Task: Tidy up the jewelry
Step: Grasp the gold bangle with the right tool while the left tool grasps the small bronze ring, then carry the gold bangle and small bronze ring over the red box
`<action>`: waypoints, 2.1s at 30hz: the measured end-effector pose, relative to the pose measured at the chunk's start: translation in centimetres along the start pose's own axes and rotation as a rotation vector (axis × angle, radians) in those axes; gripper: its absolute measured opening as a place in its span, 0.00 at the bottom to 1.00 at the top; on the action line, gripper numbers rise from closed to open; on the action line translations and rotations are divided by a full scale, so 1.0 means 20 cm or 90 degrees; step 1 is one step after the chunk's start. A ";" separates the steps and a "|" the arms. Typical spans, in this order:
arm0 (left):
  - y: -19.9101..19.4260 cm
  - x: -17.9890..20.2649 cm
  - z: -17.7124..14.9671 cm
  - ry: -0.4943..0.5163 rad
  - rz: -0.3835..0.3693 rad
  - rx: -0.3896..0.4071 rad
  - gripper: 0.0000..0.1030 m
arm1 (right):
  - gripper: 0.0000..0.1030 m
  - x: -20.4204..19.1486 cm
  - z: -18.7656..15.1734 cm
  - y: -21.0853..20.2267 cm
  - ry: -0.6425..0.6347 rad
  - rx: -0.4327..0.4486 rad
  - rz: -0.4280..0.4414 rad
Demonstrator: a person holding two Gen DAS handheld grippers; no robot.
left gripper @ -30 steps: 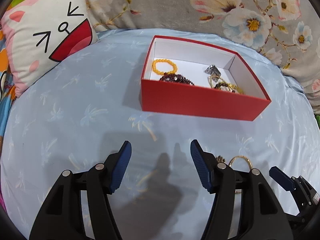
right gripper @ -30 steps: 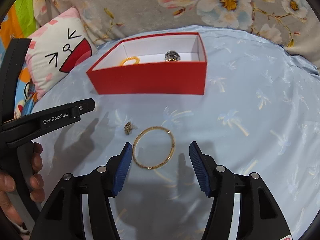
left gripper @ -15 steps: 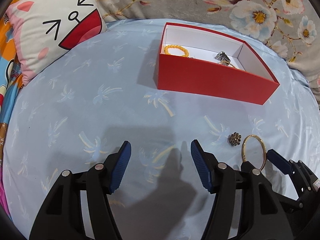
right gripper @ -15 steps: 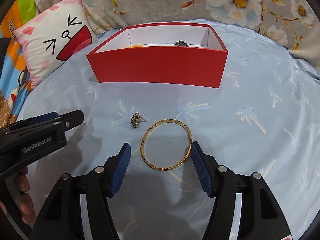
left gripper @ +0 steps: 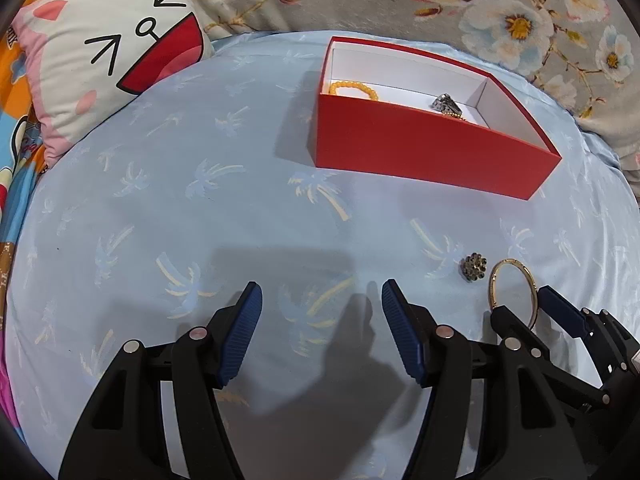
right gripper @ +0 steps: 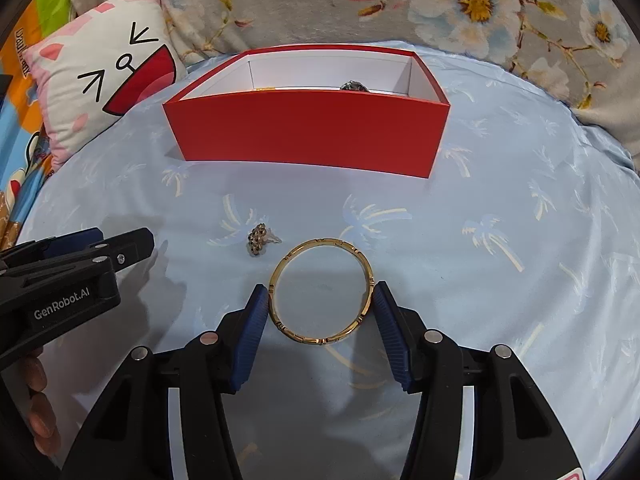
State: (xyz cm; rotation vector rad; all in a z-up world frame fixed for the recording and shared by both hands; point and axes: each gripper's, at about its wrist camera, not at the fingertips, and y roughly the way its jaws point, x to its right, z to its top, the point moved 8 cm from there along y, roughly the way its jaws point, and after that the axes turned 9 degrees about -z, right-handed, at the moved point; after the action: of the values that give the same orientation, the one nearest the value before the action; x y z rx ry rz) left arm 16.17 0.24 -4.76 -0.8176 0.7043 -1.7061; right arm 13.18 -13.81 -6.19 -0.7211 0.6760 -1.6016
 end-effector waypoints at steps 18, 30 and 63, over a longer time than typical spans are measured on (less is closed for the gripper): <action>0.10 0.39 0.00 0.059 -0.087 -0.012 0.57 | 0.50 0.30 -0.10 -0.06 0.084 -0.009 -0.014; 0.17 0.44 0.04 0.072 -0.087 -0.011 0.31 | 0.50 0.30 -0.10 -0.06 0.088 -0.005 -0.007; -0.20 0.35 0.20 0.061 -0.077 0.059 0.10 | 0.50 0.18 0.20 -0.38 0.076 0.098 0.044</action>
State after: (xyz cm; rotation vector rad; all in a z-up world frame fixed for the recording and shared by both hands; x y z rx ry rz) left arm 15.81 -5.68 1.95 -0.7295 0.6454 -1.8835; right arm 11.05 -16.48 2.41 -0.4872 0.6479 -1.6218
